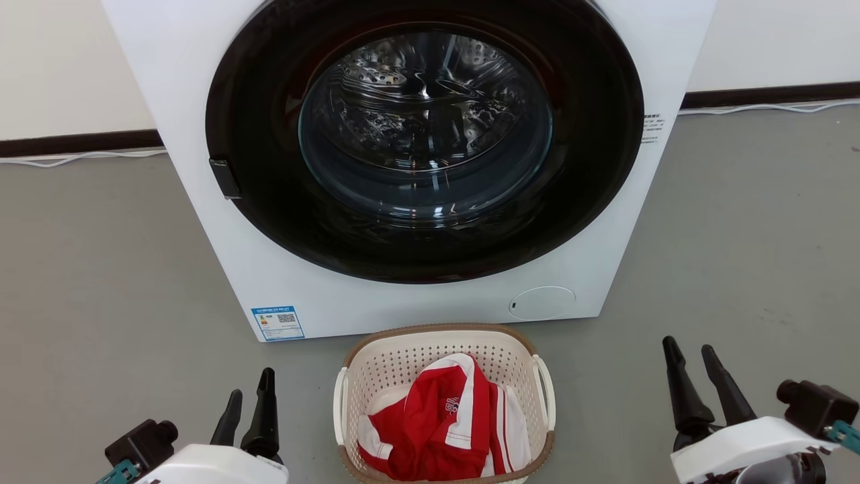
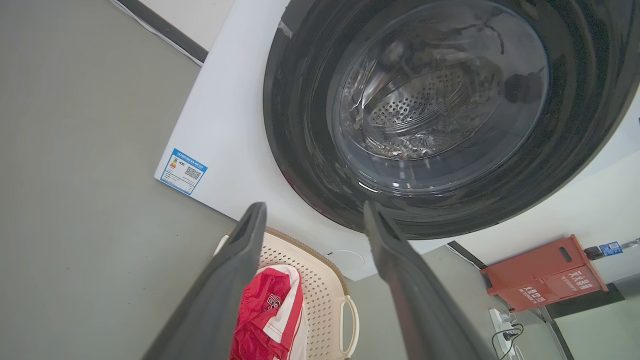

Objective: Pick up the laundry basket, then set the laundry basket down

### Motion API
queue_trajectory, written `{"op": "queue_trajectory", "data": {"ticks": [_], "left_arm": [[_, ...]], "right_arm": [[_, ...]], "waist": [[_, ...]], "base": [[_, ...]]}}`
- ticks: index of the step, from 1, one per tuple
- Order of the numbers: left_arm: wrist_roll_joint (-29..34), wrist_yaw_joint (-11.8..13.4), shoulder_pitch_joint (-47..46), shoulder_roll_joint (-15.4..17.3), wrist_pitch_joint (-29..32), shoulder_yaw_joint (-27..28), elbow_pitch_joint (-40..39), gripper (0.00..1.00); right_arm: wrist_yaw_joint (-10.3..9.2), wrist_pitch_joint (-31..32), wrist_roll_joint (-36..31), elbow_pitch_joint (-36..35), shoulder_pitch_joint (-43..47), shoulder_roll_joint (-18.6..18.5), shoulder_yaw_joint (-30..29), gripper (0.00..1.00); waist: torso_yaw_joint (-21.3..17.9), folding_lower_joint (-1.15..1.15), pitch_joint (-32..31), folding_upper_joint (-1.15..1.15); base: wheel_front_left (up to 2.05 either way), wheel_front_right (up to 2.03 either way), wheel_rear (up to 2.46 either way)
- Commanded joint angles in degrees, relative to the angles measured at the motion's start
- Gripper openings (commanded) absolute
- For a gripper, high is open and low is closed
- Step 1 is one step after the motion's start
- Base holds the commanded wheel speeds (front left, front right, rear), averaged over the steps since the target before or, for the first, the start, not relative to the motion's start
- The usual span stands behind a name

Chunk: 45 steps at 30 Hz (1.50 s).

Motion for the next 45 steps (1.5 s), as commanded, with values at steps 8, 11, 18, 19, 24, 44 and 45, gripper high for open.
{"op": "queue_trajectory", "data": {"ticks": [8, 11, 18, 19, 24, 44, 45], "left_arm": [[7.22, 0.78, -1.00, 0.62, -2.13, 0.65, -0.91, 1.00], [10.14, 0.98, -0.92, 0.65, -2.81, 0.56, -0.72, 1.00], [16.50, 1.51, -0.67, 0.70, -4.32, 0.30, -0.63, 1.00], [17.19, 1.58, -0.62, 0.71, -4.49, 0.24, -0.65, 1.00], [20.48, 1.93, -0.49, 0.74, -5.33, -0.06, -0.80, 1.00], [31.92, 2.96, -0.10, 0.85, -8.34, -0.51, -0.45, 1.00], [31.91, 2.93, -0.12, 0.85, -8.34, -0.50, -0.42, 1.00]], "right_arm": [[0.30, -2.49, -8.61, 0.81, -2.98, -1.27, 1.89, 1.00], [0.31, -3.16, -11.74, 1.36, -3.20, -1.59, 2.34, 1.00], [0.35, -4.68, -17.90, 2.11, -3.44, -2.09, 3.08, 1.00], [0.35, -4.84, -18.54, 2.18, -3.45, -2.14, 3.19, 1.00], [0.37, -5.68, -21.53, 2.52, -3.56, -2.33, 3.59, 1.00], [0.43, -8.69, -32.60, 3.77, -2.88, -2.44, 4.26, 1.00], [0.43, -8.69, -32.54, 3.82, -2.82, -2.37, 4.17, 1.00]], "waist": [[-0.11, 0.00, 0.11, 0.00], [-0.17, 0.00, 0.14, 0.00], [-0.19, 0.00, 0.08, 0.00], [-0.19, 0.00, 0.08, 0.00], [-0.20, 0.00, 0.20, 0.00], [-0.65, 0.00, 0.54, 0.00], [-0.66, 0.00, 0.56, 0.00]], "base": [[0.00, 0.00, 0.00], [0.00, 0.00, 0.00], [0.00, 0.00, 0.00], [0.00, 0.00, 0.00], [0.00, 0.00, 0.00], [0.00, 0.00, 0.00], [0.00, 0.00, 0.00]]}}
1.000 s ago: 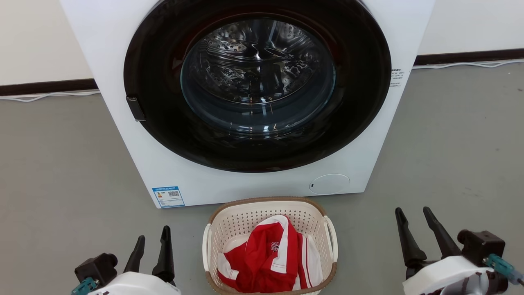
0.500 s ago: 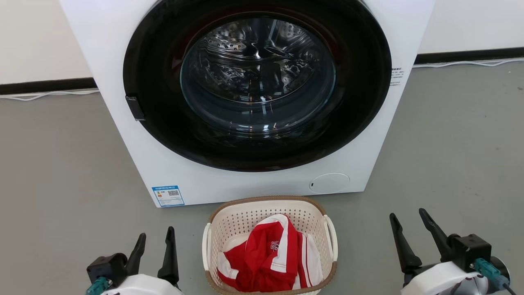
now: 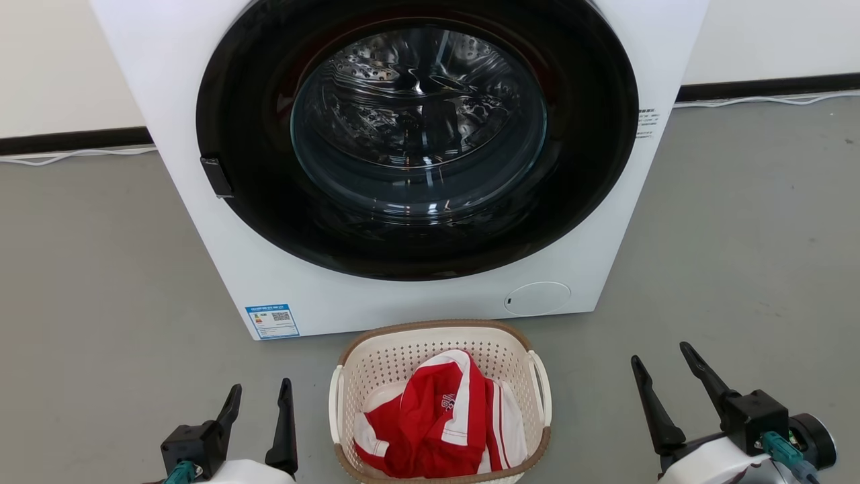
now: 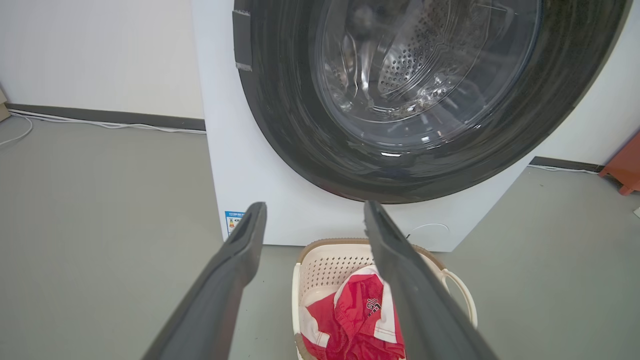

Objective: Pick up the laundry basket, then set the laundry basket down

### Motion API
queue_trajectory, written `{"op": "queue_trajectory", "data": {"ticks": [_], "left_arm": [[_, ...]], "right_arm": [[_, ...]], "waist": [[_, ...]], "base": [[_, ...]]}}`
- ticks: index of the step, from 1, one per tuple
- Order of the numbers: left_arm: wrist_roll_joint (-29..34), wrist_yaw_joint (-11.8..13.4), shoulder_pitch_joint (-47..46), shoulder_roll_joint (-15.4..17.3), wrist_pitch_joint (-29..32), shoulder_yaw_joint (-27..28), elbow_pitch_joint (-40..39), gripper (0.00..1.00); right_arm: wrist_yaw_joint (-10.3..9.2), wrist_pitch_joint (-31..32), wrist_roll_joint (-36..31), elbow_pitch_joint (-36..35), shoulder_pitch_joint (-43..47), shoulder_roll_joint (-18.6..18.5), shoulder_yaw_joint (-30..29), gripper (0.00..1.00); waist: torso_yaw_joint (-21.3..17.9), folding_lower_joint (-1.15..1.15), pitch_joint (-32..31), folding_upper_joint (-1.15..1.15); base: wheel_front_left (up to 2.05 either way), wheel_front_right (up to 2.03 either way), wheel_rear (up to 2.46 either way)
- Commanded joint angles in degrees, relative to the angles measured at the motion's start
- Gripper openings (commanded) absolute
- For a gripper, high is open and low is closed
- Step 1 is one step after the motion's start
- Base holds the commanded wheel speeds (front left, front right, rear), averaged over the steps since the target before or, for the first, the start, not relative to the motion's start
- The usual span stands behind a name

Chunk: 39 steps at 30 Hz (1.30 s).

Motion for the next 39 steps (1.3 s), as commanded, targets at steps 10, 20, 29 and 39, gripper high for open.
{"op": "queue_trajectory", "data": {"ticks": [10, 20, 29, 39], "left_arm": [[0.40, 0.32, -1.60, 0.57, -0.79, 1.45, -0.98, 1.00], [0.33, 0.43, -3.51, 0.57, -0.79, 0.60, -0.94, 1.00], [0.42, 0.63, -7.12, 0.57, -0.79, -0.29, 1.05, 1.00], [-0.30, 2.16, -17.21, 0.57, -0.79, -3.98, 9.94, 1.00]], "right_arm": [[0.36, -0.78, -0.10, -0.75, -1.54, -0.25, 0.89, 1.00], [0.36, -0.78, 1.16, -0.86, -3.00, 0.81, 0.07, 1.00], [0.36, -0.78, 1.52, 0.31, -6.58, 1.12, -0.43, 1.00], [0.36, -0.78, 3.10, 8.49, -15.28, -0.70, 1.62, 1.00]], "waist": [[-0.02, 0.00, 0.65, 0.00], [0.42, 0.00, 3.71, 0.00], [0.77, 0.00, 8.34, 0.00], [1.62, 0.00, 18.33, 0.00]], "base": [[0.00, 0.00, 0.00], [0.00, 0.00, 0.00], [0.00, 0.00, 0.00], [0.00, 0.00, 0.00]]}}
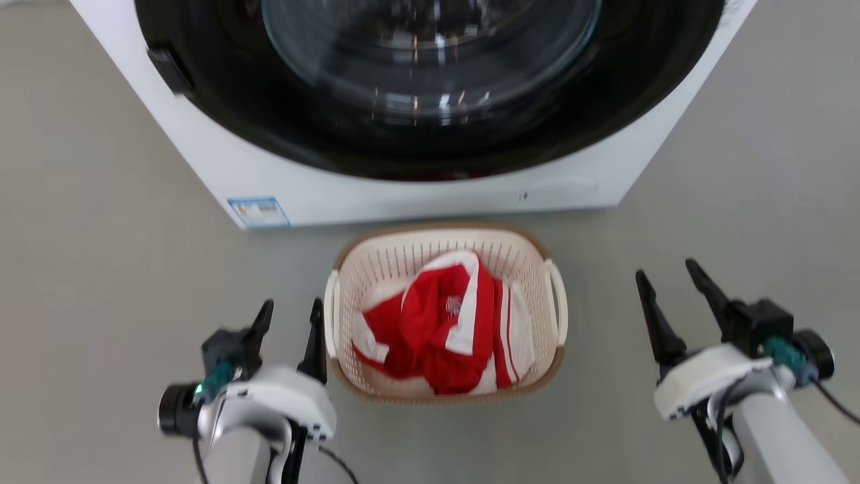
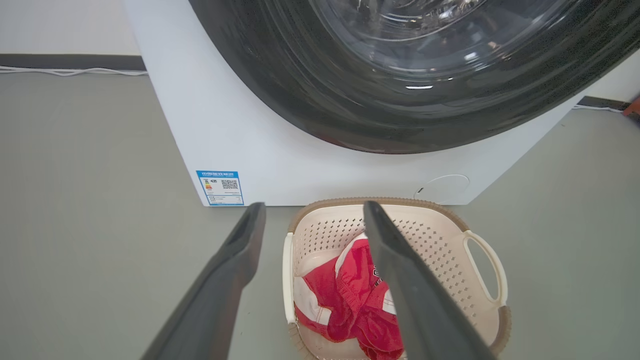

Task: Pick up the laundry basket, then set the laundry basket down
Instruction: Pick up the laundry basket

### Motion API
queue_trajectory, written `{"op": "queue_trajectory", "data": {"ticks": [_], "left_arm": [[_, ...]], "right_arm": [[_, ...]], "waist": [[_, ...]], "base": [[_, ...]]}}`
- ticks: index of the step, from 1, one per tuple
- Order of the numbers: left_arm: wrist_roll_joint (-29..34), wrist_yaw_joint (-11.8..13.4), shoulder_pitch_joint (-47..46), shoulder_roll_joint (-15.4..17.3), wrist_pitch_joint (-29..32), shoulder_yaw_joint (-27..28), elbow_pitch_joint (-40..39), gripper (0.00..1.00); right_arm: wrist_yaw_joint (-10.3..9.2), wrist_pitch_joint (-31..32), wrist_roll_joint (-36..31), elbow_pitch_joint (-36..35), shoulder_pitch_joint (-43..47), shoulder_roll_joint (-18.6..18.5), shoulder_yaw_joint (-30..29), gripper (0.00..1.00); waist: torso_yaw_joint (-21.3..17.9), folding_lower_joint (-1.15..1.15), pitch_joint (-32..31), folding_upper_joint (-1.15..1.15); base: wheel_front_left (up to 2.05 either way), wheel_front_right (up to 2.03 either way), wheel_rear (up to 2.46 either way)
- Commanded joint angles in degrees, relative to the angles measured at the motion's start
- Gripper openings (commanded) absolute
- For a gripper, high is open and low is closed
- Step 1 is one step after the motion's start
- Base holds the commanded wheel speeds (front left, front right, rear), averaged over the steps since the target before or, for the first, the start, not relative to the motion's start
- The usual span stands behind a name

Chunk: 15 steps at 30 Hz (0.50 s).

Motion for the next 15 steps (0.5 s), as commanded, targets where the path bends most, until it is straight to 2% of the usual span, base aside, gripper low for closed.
{"op": "queue_trajectory", "data": {"ticks": [1, 15], "left_arm": [[-0.24, 0.58, -3.23, 0.67, -0.36, 0.99, 0.34, 1.00], [-5.19, 3.04, -21.24, 0.67, -0.36, -5.78, 18.00, 1.00]], "right_arm": [[0.34, -0.64, 0.50, 0.20, -2.23, -0.70, 1.68, 1.00], [0.34, -0.65, 2.50, 11.45, -15.63, -1.88, 6.12, 1.00]], "waist": [[0.51, 0.00, 3.79, 0.00], [1.34, 0.00, 17.61, 0.00]], "base": [[0.00, 0.00, 0.00], [0.00, 0.00, 0.00]]}}
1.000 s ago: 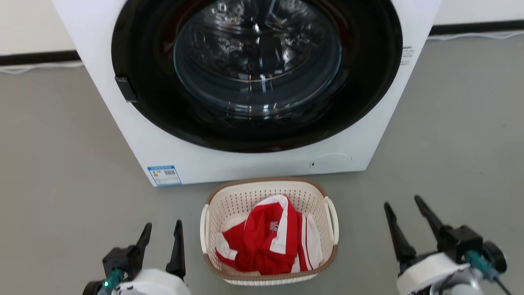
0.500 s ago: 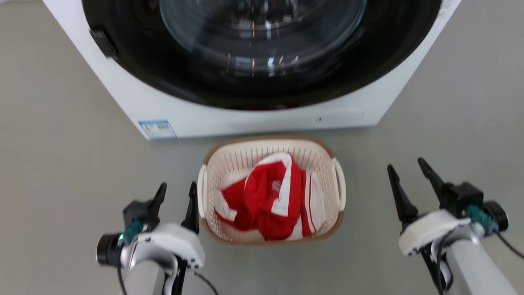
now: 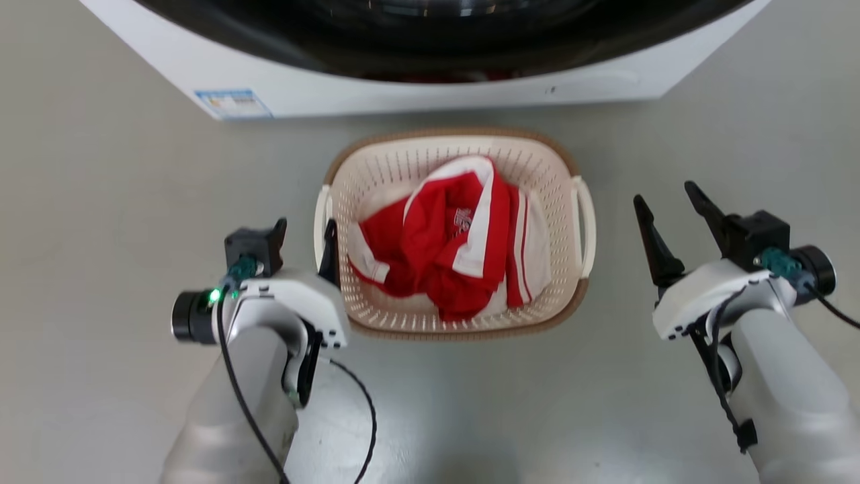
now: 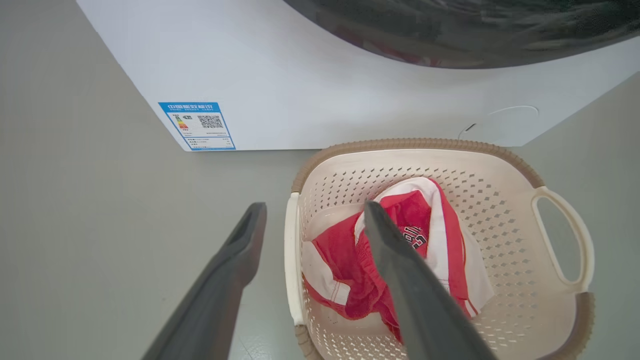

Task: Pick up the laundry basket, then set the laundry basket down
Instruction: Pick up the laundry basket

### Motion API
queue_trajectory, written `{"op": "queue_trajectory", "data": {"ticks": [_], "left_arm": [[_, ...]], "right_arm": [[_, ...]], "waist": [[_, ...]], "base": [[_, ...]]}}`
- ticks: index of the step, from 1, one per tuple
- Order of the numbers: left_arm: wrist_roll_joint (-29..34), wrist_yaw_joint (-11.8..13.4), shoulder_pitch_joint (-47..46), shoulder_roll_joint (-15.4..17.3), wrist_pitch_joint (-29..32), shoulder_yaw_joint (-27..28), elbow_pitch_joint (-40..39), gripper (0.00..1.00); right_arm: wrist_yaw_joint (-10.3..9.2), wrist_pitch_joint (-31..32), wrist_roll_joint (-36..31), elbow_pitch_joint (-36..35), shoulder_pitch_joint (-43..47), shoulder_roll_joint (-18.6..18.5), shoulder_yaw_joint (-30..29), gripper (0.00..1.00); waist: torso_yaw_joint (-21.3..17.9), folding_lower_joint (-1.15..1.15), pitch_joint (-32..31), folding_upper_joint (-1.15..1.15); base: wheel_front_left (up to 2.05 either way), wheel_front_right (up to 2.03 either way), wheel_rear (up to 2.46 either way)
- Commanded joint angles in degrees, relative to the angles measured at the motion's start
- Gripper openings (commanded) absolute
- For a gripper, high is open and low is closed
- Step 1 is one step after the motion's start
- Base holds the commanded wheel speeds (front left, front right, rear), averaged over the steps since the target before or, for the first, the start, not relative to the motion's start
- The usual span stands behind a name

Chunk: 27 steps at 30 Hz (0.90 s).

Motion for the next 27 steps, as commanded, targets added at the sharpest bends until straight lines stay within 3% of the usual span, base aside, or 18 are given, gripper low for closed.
{"op": "queue_trajectory", "data": {"ticks": [1, 13, 27], "left_arm": [[-1.12, 0.59, -1.94, 0.97, -0.36, 0.58, 0.14, 1.00], [-5.57, 2.66, -8.70, 0.97, -0.36, -4.71, 4.68, 1.00], [-6.33, 3.16, -12.89, 0.97, -0.36, -5.57, 7.24, 1.00]], "right_arm": [[0.34, -0.62, 0.48, 0.23, -0.61, -0.03, 1.47, 1.00], [0.34, -0.62, 1.05, 3.65, -5.29, -0.06, 2.64, 1.00], [0.34, -0.62, 1.60, 2.78, -6.98, -0.85, 2.96, 1.00]], "waist": [[0.23, 0.00, 3.17, 0.00], [0.93, 0.00, 9.72, 0.00], [1.09, 0.00, 14.61, 0.00]], "base": [[0.00, 0.00, 0.00], [0.00, 0.00, 0.00], [0.00, 0.00, 0.00]]}}
